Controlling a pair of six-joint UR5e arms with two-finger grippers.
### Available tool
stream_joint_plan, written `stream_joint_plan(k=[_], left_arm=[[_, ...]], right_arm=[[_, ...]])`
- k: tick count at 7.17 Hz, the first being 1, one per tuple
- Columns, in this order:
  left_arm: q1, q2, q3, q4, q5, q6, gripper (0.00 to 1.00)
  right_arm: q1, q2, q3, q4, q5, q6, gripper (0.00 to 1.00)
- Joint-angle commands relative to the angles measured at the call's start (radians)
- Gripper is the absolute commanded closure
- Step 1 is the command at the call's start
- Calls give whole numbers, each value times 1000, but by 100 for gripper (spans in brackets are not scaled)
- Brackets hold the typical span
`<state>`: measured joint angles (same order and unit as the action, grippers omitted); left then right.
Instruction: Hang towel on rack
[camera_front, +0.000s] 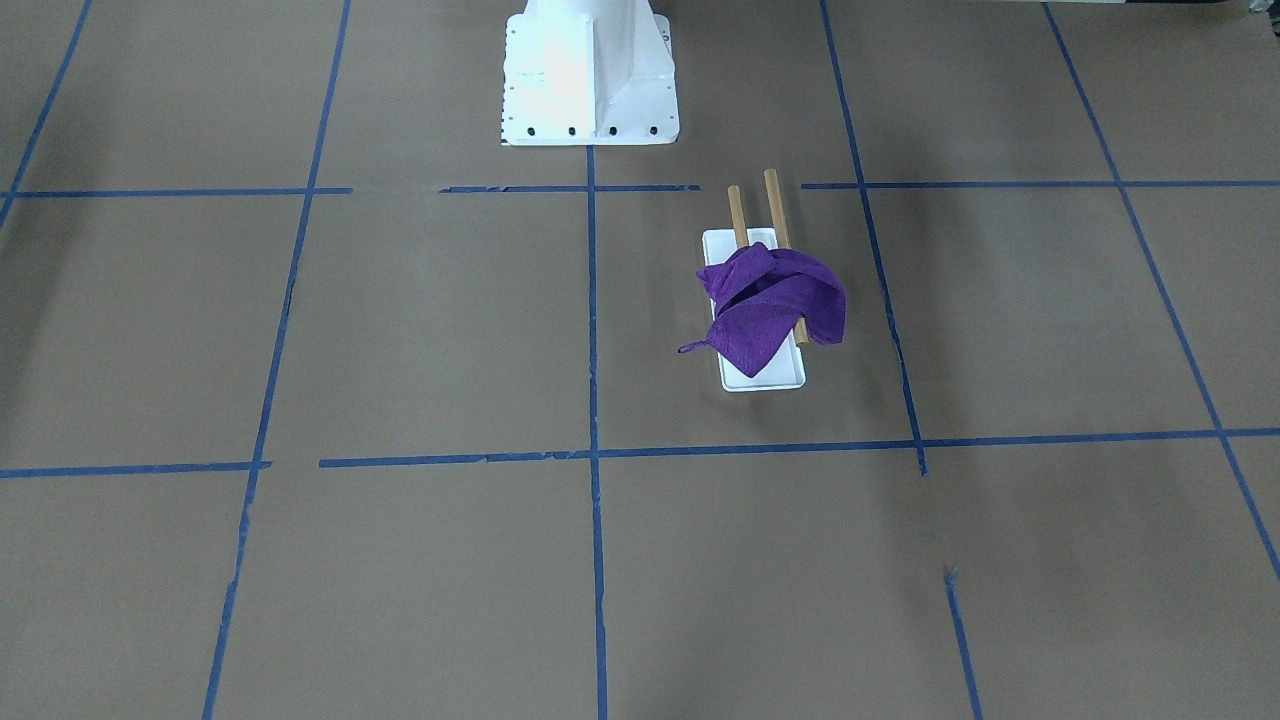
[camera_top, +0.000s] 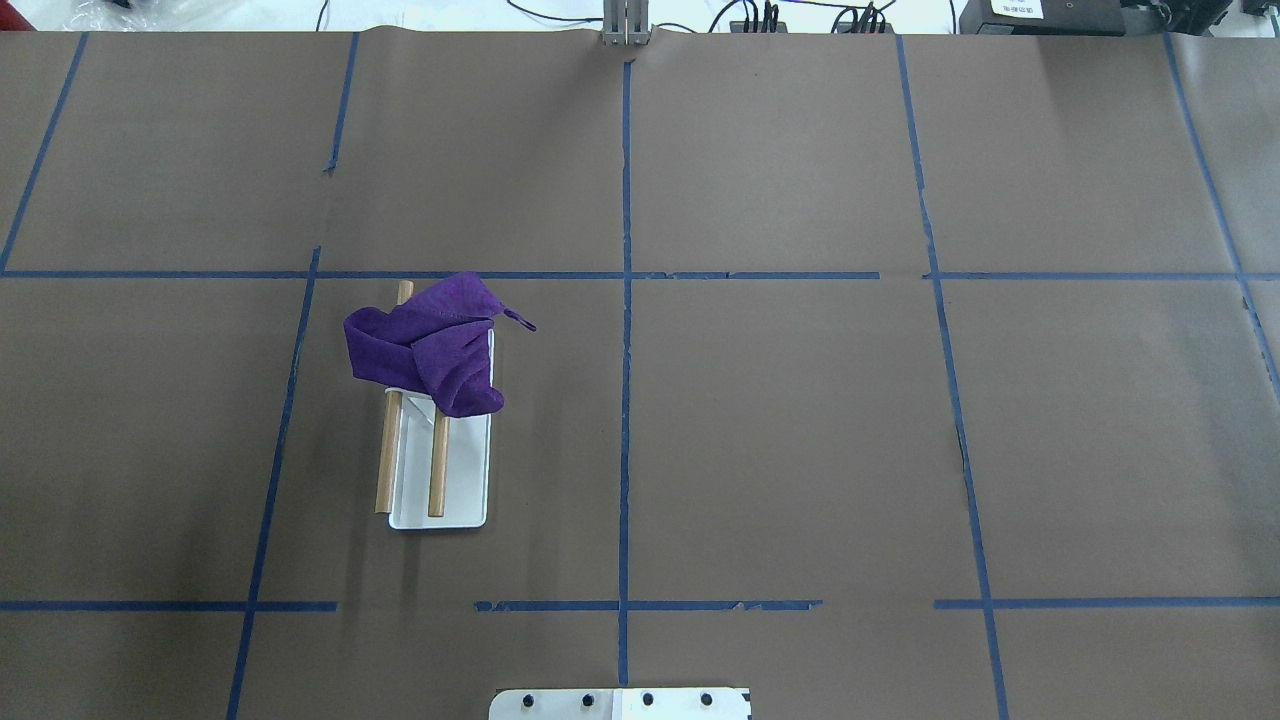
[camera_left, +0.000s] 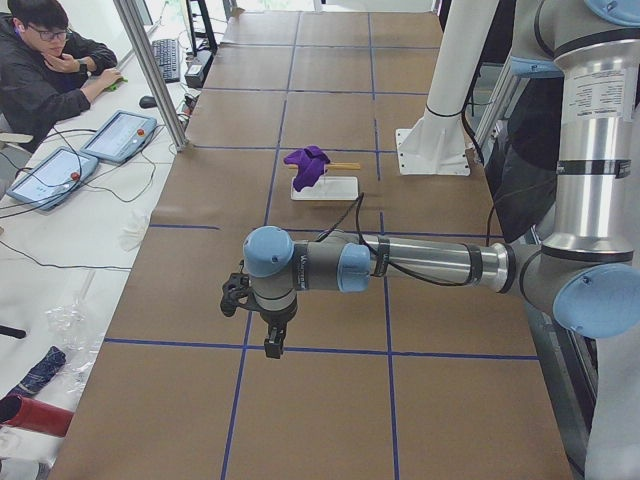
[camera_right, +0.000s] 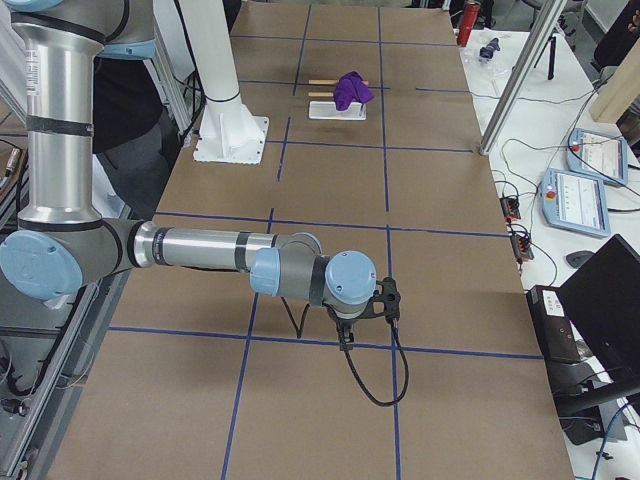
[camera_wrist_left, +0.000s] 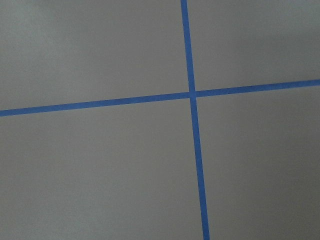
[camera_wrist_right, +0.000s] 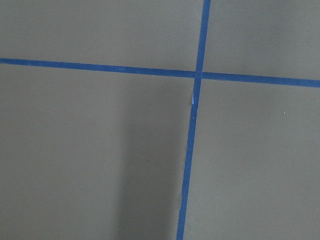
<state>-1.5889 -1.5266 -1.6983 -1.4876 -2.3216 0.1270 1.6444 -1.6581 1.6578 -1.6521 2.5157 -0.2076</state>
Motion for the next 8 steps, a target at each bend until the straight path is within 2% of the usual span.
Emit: stream_joint_plan(k=[1, 2, 7, 8], left_arm=[[1, -1, -8, 29, -27, -38, 0], [1, 0, -1, 24, -80, -84, 0], [1, 6, 5, 15, -85, -84, 0], [1, 6, 5, 15, -85, -84, 0]], right_arm=[[0, -2, -1, 0, 0, 2, 0], [0, -5, -1, 0, 0, 2, 0], [0, -31, -7, 3, -8, 53, 0], [0, -23, -1, 3, -47, 71, 0]])
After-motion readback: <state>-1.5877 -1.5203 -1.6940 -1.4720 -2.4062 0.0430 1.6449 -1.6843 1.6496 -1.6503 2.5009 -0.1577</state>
